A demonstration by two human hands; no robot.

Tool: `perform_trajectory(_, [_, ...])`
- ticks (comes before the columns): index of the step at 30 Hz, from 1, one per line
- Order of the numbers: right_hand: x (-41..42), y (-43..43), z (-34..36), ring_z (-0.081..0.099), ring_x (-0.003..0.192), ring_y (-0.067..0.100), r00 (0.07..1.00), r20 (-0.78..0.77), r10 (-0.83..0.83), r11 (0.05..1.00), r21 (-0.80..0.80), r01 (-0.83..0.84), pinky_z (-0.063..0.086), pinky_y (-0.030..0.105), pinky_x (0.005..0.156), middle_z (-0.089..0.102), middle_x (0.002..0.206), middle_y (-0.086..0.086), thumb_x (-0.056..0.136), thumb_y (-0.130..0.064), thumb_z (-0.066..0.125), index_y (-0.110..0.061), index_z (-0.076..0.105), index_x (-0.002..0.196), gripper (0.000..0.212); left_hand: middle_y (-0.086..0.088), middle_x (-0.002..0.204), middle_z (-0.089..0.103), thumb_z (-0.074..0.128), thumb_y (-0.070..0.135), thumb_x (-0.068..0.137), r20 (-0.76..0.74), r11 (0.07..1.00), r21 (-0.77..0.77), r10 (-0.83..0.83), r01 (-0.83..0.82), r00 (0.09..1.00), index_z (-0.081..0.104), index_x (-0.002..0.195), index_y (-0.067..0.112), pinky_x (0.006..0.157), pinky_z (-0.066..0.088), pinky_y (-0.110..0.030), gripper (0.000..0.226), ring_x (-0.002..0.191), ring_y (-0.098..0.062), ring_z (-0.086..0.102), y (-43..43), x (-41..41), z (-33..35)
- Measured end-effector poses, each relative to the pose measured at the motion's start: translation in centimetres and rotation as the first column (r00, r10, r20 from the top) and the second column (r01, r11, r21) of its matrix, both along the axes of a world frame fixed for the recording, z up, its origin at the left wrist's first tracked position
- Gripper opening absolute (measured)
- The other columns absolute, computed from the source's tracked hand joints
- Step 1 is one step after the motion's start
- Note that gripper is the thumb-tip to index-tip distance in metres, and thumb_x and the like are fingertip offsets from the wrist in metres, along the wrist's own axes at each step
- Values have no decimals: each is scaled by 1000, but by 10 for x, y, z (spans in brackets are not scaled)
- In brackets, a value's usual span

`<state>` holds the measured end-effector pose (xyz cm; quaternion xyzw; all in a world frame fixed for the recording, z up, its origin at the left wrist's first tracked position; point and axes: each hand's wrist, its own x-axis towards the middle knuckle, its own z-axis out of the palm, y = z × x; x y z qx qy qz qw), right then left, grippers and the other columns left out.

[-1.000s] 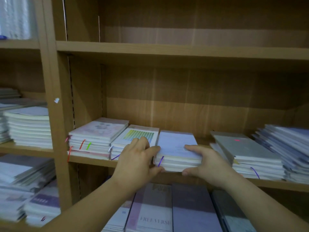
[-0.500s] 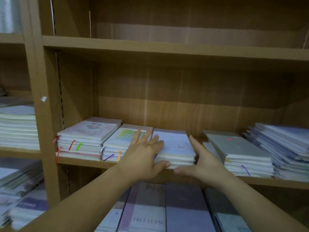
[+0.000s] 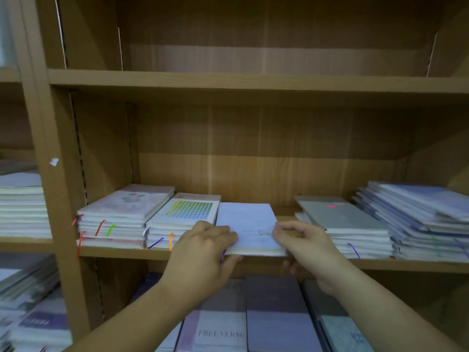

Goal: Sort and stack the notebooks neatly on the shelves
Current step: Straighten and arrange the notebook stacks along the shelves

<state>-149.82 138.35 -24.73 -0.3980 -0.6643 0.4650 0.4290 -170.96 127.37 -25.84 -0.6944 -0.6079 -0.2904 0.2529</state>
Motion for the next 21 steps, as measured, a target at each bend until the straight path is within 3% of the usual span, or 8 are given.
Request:
perform_trajectory(3, [-7, -3, 3, 53, 46, 18, 996, -83, 7, 998, -56, -11, 40, 26, 40, 62, 68, 10, 92, -21, 73, -22, 67, 112, 21, 15, 122, 58, 54, 79, 77, 267, 986, -153, 111, -72, 957, 73, 116, 34, 91, 52, -33, 63, 109, -13, 54, -9, 14, 7])
perform_trajectory(5, [-10, -12, 8, 53, 49, 15, 989, -148, -6, 999, 45, 13, 42, 26, 42, 65, 70, 9, 94, -16, 70, -21, 63, 116, 23, 16, 113, 58, 60, 68, 86, 509, 990, -138, 79, -9, 857, 77, 103, 28, 90, 48, -26, 47, 107, -8, 57, -10, 18, 17])
perform_trajectory(8, [-13, -22, 19, 57, 57, 18, 987, -159, 13, 975, 222, 23, 51, 35, 54, 62, 66, 7, 94, -14, 68, -30, 60, 120, 31, 3, 94, 70, 77, 47, 80, 819, 987, -159, 134, -4, 558, 69, 92, 25, 82, 56, -32, 26, 93, -21, 70, -12, 5, 29])
perform_trajectory(12, [-12, -28, 28, 64, 64, 26, 994, -107, 1, 928, 370, 39, 57, 46, 66, 65, 71, 7, 94, -18, 69, -37, 54, 128, 42, -22, 89, 77, 78, 20, 89, 985, 936, -174, 163, 306, 60, 59, 116, 13, 74, 64, -50, 34, 73, -33, 73, -24, 15, 22])
perform_trajectory(15, [-5, -39, 32, 69, 71, 24, 985, -167, 47, 956, 293, 4, 61, 37, 67, 70, 80, 11, 98, -14, 64, -34, 49, 137, 46, -18, 99, 77, 73, 12, 91, 996, 931, -92, 86, 352, 34, 71, 116, 14, 62, 54, -36, 25, 71, -25, 63, -29, 22, 14])
perform_trajectory(17, [5, -46, 30, 70, 73, 15, 978, -196, 67, 966, 258, -14, 58, 26, 66, 73, 83, 9, 99, -13, 63, -33, 52, 135, 43, -13, 106, 77, 69, 18, 93, 999, 910, -32, 16, 413, 42, 73, 117, 17, 71, 51, -39, 24, 82, -27, 66, -35, 25, 19])
perform_trajectory(19, [14, -51, 25, 71, 88, 3, 989, -141, 45, 962, 274, -5, 56, 20, 75, 78, 98, -1, 96, -17, 67, -36, 57, 131, 41, -5, 108, 78, 64, 12, 98, 995, 917, 46, -76, 395, 60, 68, 119, 17, 85, 59, -46, 22, 94, -26, 74, -43, 32, 30])
perform_trajectory(21, [21, -63, 28, 60, 109, -11, 999, -44, -32, 934, 354, 45, 49, 15, 93, 69, 119, -21, 91, -33, 72, -50, 56, 126, 42, -1, 106, 77, 59, 1, 97, 978, 939, 122, -169, 322, 123, 61, 115, 18, 79, 63, -50, 25, 90, -22, 77, -59, 53, 43])
